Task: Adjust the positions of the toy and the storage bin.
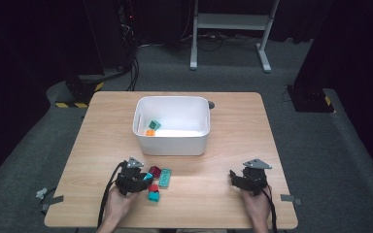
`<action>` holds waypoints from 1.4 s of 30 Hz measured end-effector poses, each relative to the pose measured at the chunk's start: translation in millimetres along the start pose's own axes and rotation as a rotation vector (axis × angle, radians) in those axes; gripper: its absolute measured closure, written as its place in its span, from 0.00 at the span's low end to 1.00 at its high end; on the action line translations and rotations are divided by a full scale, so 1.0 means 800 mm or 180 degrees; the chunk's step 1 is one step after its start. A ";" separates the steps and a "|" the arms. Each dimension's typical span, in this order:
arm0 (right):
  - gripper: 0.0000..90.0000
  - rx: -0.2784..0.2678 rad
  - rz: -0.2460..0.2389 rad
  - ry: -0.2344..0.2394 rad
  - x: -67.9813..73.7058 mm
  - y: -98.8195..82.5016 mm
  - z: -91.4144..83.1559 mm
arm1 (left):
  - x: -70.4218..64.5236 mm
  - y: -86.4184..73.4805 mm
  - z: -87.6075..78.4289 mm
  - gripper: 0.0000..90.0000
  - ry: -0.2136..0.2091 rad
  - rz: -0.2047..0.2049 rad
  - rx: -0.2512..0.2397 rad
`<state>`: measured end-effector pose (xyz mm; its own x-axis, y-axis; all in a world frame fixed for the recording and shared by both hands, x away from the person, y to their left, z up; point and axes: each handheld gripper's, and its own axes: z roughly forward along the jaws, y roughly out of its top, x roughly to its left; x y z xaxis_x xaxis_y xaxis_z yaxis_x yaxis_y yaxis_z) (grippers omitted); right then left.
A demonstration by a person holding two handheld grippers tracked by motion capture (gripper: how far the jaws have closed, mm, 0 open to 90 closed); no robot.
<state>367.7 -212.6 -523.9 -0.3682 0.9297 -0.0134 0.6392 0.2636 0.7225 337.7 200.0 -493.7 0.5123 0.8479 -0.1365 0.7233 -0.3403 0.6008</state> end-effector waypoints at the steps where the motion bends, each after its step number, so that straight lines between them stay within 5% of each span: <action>1: 0.29 0.0001 0.0004 0.0000 0.000 0.000 0.000 | 0.000 0.000 0.000 0.71 -0.0005 0.0002 0.0001; 24: 0.29 -0.0001 -0.0001 0.0000 0.000 0.000 0.000 | 0.008 0.005 -0.027 0.75 -0.0058 0.0025 -0.0150; 42: 0.29 -0.0001 -0.0001 0.0000 0.000 0.000 0.000 | 0.033 0.024 -0.068 0.75 -0.0014 -0.0100 -0.0447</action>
<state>367.7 -212.7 -523.9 -0.3684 0.9296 -0.0136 0.6389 0.2638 0.7226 340.2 238.0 -443.2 0.4926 0.8554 -0.1601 0.6672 -0.2531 0.7006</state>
